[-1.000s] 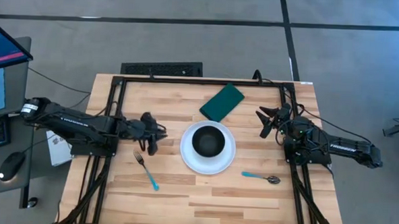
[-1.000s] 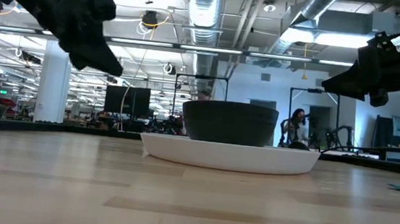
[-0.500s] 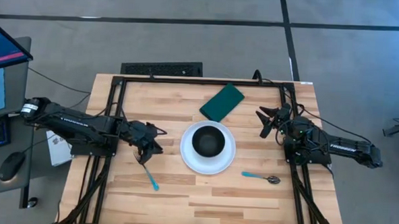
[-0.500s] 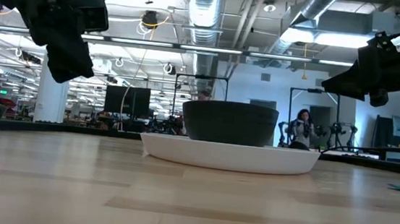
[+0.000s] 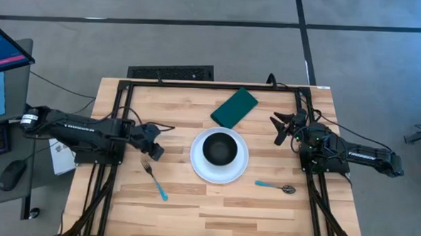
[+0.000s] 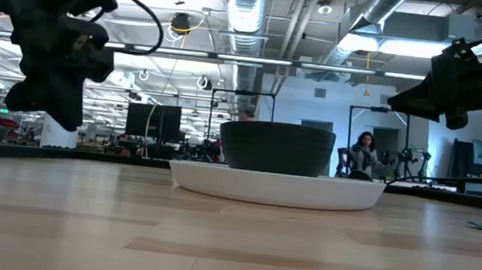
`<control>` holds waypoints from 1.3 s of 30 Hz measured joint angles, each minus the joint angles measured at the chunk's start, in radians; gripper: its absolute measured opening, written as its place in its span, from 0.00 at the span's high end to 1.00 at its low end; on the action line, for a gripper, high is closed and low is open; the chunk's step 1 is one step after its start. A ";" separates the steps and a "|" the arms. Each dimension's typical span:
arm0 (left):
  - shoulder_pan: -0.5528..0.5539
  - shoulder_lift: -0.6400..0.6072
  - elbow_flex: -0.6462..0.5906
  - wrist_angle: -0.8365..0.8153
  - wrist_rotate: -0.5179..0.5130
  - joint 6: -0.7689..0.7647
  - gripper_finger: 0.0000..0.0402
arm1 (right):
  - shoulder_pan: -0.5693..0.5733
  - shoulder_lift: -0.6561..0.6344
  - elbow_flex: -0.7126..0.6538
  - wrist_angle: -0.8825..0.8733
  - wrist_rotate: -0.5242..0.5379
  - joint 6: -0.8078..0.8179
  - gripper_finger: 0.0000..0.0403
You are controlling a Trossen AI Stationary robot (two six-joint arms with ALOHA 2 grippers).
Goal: Set table place
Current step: Put the black bowl on the white plate
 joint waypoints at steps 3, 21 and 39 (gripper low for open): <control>0.022 0.000 0.012 -0.035 0.041 0.023 0.91 | 0.000 0.000 0.000 0.000 0.000 0.000 0.61; 0.033 0.000 0.065 -0.225 0.089 0.177 1.00 | 0.000 0.000 0.000 0.000 0.000 0.001 0.61; 0.081 0.000 0.066 -0.307 0.022 0.183 0.84 | 0.000 0.000 0.000 0.000 0.000 0.001 0.61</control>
